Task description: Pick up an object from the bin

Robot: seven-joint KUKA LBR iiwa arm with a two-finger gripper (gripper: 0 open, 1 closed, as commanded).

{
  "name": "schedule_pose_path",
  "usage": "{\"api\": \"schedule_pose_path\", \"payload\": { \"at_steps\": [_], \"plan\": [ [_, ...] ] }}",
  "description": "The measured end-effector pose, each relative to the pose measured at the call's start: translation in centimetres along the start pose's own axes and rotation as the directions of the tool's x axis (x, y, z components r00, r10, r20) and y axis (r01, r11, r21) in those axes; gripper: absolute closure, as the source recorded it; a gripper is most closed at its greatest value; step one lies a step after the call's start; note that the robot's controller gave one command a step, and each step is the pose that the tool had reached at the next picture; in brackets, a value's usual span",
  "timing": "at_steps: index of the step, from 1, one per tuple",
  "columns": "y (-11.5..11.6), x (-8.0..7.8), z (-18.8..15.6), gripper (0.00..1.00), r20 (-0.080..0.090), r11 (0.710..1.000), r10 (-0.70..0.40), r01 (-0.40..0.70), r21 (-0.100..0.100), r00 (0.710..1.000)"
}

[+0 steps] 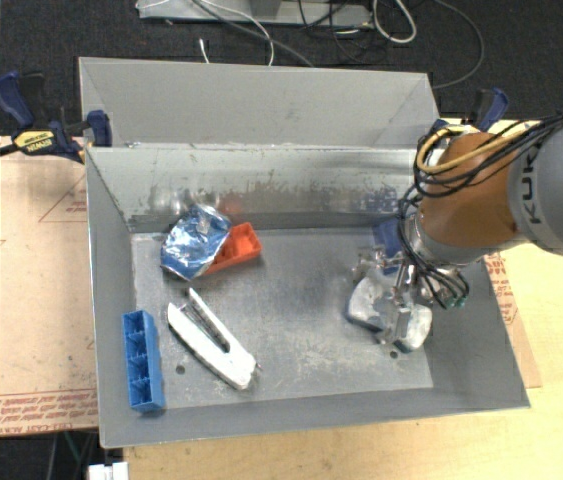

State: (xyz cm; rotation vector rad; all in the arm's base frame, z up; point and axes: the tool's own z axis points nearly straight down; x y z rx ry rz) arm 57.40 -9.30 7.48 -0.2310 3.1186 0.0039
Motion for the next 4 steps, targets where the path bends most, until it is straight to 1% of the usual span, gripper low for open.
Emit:
{"api": "schedule_pose_path", "payload": {
  "at_steps": [1,2,3,4],
  "plan": [
    [-0.6,3.1,-5.5,0.0,0.0,0.958,-0.286,0.286,-0.001,0.958],
    [-1.2,0.9,-2.5,0.0,0.0,1.0,-0.031,0.031,-0.001,1.0],
    [-2.0,3.4,-7.5,0.0,0.002,0.964,-0.265,0.265,0.0,0.964],
    [-2.2,2.3,-3.9,0.0,-0.001,0.999,-0.037,0.037,-0.004,0.999]
  ]
}}
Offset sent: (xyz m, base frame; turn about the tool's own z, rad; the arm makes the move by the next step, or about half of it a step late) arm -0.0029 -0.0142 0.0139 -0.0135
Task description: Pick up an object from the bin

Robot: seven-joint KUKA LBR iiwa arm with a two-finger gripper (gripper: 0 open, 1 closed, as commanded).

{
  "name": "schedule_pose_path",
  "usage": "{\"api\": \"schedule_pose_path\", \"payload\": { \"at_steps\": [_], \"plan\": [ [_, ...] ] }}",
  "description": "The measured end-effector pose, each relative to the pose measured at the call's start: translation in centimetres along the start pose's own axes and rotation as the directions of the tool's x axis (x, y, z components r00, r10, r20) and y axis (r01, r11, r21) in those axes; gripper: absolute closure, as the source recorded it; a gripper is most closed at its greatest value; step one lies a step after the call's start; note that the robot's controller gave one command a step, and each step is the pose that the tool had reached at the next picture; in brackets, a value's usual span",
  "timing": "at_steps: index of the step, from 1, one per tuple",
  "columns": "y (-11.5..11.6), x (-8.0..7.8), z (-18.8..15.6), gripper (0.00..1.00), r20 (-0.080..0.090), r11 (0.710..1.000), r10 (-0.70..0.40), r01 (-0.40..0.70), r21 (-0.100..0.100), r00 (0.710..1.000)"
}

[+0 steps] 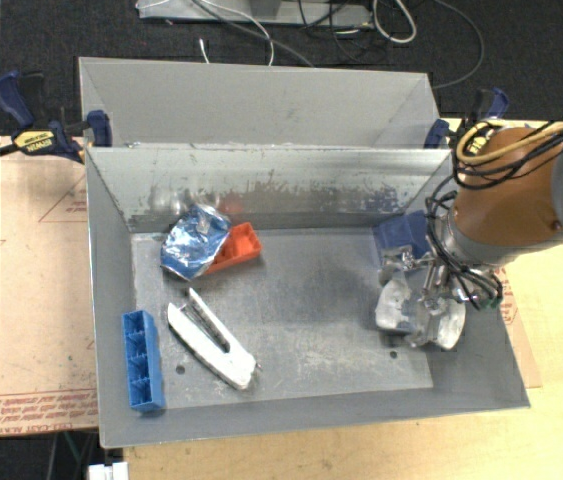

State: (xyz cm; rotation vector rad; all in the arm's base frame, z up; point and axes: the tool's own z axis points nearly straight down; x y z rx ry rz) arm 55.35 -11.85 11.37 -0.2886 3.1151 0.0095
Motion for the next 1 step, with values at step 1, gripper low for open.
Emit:
{"api": "schedule_pose_path", "payload": {
  "at_steps": [1],
  "plan": [
    [-0.83,1.14,-5.47,1.0,0.01,0.983,-0.181,0.181,0.006,0.983]
  ]
}}
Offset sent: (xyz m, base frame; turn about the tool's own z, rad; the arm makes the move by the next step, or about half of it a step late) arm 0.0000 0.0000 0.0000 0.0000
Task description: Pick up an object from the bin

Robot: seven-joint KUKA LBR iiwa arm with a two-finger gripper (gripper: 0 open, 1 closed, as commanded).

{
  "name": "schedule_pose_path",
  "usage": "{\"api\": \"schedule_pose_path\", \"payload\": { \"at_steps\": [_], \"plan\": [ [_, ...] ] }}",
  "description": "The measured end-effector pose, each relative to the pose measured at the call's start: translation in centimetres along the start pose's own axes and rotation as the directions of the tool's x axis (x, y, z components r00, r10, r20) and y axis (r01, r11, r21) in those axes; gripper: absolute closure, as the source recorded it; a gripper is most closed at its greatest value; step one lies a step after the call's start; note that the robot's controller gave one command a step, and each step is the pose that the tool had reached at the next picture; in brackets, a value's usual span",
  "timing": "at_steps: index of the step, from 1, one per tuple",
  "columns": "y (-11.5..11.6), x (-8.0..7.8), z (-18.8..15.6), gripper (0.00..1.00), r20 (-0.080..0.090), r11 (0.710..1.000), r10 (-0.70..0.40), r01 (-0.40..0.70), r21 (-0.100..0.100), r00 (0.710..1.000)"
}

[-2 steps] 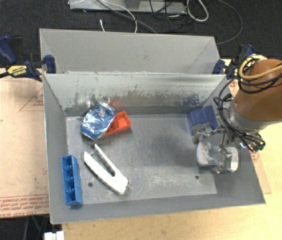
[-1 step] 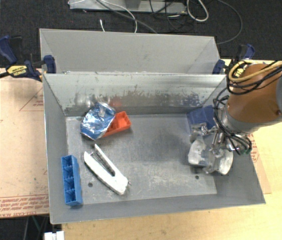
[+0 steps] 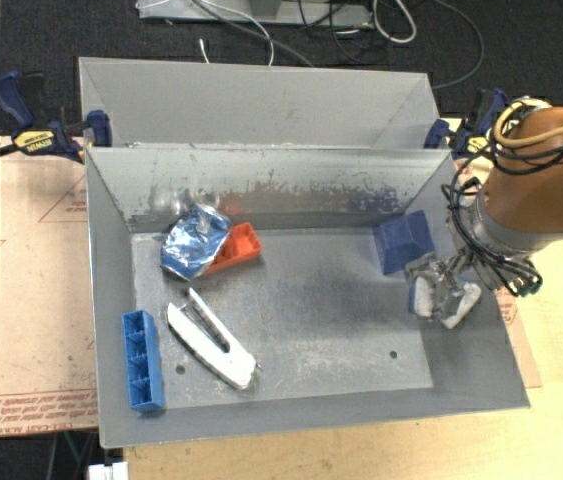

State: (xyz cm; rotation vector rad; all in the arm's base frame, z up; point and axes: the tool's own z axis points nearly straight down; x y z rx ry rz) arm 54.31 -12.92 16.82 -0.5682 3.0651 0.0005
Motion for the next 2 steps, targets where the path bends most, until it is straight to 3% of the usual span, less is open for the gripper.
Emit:
{"api": "schedule_pose_path", "payload": {
  "at_steps": [1,2],
  "plan": [
    [0.0,0.0,0.0,1.0,0.0,1.0,0.0,0.0,0.0,1.0],
    [-1.3,-3.1,-8.3,1.0,0.013,1.0,0.021,-0.021,0.007,1.0]
  ]
}}
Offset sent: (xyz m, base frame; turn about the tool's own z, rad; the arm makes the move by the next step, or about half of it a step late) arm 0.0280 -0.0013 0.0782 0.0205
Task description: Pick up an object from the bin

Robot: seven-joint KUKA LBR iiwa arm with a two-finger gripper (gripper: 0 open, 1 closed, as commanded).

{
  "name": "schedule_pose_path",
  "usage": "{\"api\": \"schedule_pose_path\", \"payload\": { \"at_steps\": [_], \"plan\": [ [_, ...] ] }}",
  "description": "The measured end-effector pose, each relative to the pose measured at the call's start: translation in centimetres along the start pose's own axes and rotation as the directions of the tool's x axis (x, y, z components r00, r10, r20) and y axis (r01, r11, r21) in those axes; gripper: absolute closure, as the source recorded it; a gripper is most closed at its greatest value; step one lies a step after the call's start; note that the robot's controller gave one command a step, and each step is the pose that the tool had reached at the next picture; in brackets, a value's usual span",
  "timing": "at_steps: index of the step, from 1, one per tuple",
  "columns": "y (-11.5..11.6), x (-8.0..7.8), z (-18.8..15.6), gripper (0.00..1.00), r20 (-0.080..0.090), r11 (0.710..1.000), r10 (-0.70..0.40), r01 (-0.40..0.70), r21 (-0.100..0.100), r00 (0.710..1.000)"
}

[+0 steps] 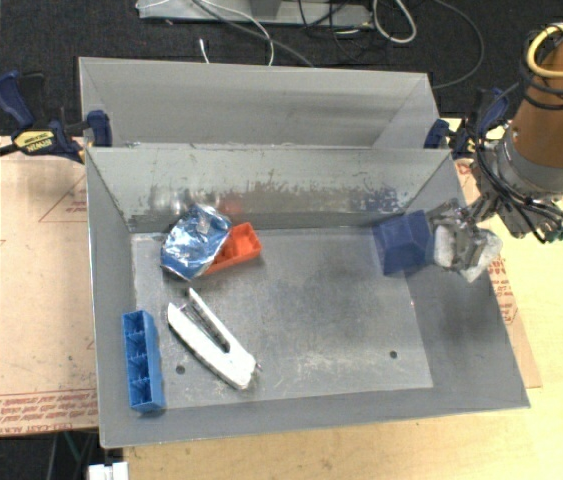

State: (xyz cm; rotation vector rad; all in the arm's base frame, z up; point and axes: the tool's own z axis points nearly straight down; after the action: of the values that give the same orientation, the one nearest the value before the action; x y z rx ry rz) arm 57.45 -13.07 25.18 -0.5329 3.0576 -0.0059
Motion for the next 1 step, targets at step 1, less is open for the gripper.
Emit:
{"api": "schedule_pose_path", "payload": {
  "at_steps": [1],
  "plan": [
    [1.46,1.45,0.64,1.0,-0.021,1.0,-0.003,0.003,-0.014,1.0]
  ]
}}
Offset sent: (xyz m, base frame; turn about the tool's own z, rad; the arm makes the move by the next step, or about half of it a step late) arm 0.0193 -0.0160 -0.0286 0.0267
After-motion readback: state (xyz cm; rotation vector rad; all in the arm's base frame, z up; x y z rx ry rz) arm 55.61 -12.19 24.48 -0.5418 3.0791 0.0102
